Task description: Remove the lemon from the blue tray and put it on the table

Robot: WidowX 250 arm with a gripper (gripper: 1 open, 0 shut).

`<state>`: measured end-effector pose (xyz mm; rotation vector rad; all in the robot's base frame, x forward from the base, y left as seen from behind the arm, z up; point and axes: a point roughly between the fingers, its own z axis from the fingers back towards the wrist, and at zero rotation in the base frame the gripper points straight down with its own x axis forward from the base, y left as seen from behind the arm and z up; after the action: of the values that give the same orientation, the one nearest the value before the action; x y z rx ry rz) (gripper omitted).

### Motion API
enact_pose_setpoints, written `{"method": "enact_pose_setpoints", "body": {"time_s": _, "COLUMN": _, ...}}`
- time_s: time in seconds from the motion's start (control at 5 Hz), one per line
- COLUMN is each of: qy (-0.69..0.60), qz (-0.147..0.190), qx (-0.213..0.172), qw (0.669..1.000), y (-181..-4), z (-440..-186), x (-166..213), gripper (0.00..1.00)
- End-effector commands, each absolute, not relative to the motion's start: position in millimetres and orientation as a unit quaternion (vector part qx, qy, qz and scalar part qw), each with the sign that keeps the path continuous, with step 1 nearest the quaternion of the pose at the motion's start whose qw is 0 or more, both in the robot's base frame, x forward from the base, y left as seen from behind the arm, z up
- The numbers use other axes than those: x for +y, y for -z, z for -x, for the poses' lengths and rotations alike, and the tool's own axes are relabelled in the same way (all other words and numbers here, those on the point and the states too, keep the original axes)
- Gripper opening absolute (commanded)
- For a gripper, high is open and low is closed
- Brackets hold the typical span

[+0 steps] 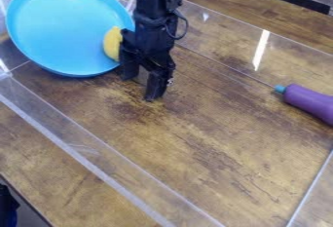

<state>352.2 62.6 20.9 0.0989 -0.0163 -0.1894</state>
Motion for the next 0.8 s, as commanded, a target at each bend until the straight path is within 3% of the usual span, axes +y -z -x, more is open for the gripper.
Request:
{"method": "enact_pose_setpoints", "body": {"time_s": 0.0, "qy": 0.094, "qz": -0.053, "qx": -0.035, "qw": 0.994, "y": -37.4, "z": -360.4, "x": 61.8, "gripper": 1.0}}
{"method": "enact_pose_setpoints", "body": {"time_s": 0.6, "qy": 0.087, "qz": -0.052, "qx": -0.055, "qw": 0.993, "y": -50.2, "z": -366.1, "x": 61.7, "gripper": 1.0}}
